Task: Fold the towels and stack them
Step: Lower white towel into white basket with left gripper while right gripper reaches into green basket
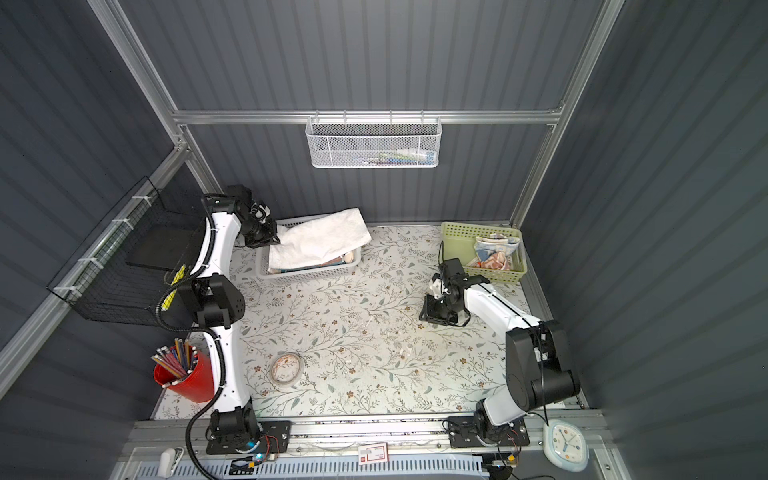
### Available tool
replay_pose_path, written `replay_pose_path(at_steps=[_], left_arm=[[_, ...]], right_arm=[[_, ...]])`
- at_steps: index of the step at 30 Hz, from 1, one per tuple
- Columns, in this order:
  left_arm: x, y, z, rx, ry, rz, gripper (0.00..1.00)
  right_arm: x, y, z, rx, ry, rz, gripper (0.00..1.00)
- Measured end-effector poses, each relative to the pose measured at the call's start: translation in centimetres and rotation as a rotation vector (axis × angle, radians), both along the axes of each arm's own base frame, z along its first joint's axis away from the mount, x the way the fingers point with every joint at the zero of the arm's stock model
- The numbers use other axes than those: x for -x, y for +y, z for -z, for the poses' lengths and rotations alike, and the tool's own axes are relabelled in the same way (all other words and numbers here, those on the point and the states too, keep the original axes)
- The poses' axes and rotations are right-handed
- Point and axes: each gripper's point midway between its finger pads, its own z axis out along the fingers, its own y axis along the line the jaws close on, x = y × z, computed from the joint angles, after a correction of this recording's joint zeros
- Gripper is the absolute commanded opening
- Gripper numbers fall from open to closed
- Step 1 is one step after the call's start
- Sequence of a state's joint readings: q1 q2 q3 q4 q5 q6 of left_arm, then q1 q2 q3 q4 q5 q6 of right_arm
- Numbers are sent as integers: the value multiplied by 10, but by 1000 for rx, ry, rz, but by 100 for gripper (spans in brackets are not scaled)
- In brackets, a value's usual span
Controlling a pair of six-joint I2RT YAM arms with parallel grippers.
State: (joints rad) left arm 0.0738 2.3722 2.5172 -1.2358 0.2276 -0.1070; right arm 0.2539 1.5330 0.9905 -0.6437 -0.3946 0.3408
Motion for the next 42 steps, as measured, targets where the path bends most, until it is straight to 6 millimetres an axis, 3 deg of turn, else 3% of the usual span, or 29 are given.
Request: replay_pose_path(at_steps=[4, 6, 10, 12, 15, 18, 21, 24, 28, 36, 39, 42], left_arm=[[-1, 10, 2, -48, -1, -8, 0], [-1, 16, 4, -83, 0, -15, 27], [-5, 31, 7, -166, -7, -44, 48], [-9, 38, 7, -204, -29, -53, 56], [-10, 42, 4, -228, -57, -59, 56], [-14, 40, -15, -222, -125, -60, 53], [-21, 32, -39, -207, -210, -45, 53], [-23, 20, -58, -201, -277, -16, 53], [-26, -20, -67, -196, -329, 74, 54], [-15, -157, -67, -82, -386, 329, 54], [-6, -199, -52, -31, -368, 401, 54], [4, -225, -30, 16, -320, 447, 54]], right_arm=[[-7, 2, -7, -5, -17, 0, 34], [-12, 3, -12, -2, -23, -1, 37], [-36, -3, -29, 50, -66, -1, 47], [-58, -11, -46, 85, -118, 15, 51], [-94, -34, -74, 131, -198, 71, 53], [-127, -63, -97, 172, -253, 142, 56], [-158, -96, -109, 220, -283, 212, 57], [-184, -127, -105, 271, -280, 267, 59], [-216, -165, -81, 331, -234, 324, 62], [-268, -238, -16, 438, -150, 416, 67], [-272, -256, 8, 474, -113, 420, 67], [-265, -258, 33, 485, -54, 388, 56]])
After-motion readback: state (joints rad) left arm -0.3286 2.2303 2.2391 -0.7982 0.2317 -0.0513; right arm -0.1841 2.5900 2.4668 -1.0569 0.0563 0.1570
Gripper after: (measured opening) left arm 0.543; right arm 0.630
